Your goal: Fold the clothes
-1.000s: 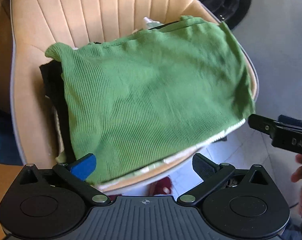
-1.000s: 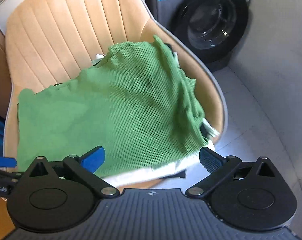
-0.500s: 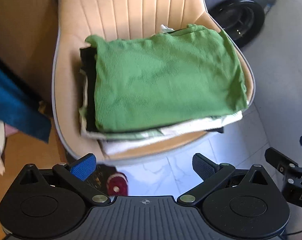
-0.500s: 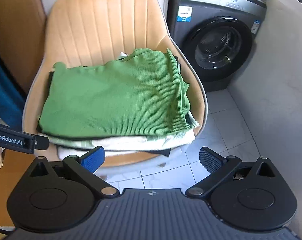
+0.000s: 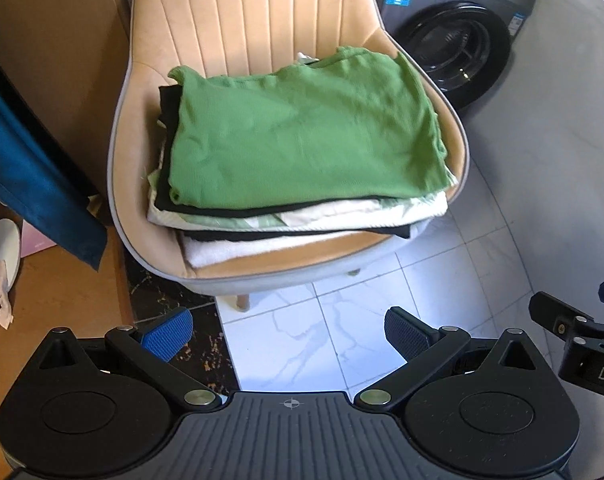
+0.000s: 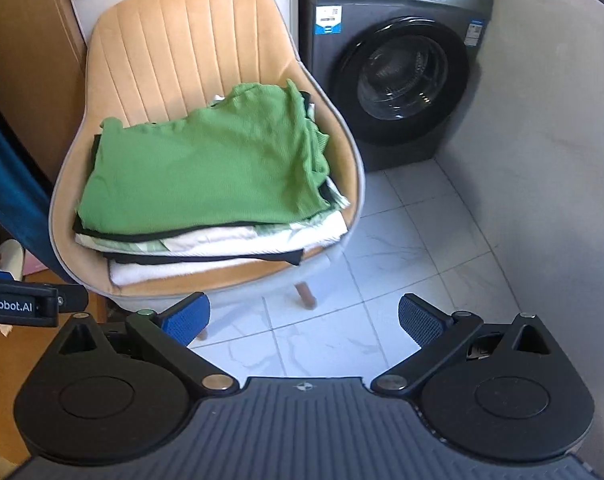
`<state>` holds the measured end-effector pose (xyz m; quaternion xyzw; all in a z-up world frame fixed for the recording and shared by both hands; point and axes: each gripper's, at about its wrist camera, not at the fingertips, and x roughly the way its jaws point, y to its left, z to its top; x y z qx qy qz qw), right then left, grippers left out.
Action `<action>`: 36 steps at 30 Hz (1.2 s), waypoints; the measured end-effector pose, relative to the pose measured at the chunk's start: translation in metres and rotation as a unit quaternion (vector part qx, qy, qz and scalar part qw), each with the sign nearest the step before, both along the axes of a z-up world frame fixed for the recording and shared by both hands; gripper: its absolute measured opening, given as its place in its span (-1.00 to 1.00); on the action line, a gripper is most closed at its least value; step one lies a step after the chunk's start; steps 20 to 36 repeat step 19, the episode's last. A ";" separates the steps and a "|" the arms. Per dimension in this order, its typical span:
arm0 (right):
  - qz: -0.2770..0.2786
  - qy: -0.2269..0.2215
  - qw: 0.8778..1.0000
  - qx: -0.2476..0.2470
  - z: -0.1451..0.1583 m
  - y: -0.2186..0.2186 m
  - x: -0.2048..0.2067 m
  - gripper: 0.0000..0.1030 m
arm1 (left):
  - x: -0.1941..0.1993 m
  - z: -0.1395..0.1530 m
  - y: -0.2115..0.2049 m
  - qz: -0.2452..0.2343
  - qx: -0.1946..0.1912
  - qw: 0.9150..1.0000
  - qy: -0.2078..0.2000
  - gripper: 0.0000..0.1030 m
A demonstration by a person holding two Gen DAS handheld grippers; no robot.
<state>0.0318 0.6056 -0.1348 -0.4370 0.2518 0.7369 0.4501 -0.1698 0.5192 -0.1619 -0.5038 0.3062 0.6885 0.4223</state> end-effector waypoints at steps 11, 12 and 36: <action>-0.010 0.007 1.000 0.014 0.009 -0.011 0.011 0.99 | 0.022 0.009 -0.013 0.009 0.015 1.000 0.002 0.98; -0.009 0.007 1.000 0.016 0.010 -0.012 0.011 0.99 | 0.022 0.010 -0.013 0.009 0.018 1.000 0.000 0.98; -0.002 0.008 1.000 0.022 0.015 -0.012 0.009 0.99 | 0.020 0.015 -0.014 0.019 0.033 0.999 -0.001 0.98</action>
